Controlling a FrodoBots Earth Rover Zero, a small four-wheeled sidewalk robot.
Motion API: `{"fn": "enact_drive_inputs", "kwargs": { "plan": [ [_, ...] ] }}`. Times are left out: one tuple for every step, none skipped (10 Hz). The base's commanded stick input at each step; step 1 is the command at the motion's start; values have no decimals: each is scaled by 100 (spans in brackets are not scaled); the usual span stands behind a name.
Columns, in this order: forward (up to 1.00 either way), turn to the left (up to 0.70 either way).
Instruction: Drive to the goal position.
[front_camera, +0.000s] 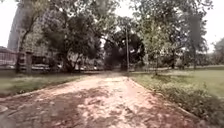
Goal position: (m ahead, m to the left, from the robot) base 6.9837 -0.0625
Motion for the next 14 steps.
{"fn": "enact_drive_inputs", "kwargs": {
  "plan": [
    [70, 0],
    [70, 0],
    [70, 0],
    [70, 0],
    [70, 0],
    [70, 0],
    [70, 0],
    [70, 0],
    [70, 0],
    [70, 0],
    [70, 0],
    [70, 0],
    [70, 0],
    [70, 0]
  ]
}}
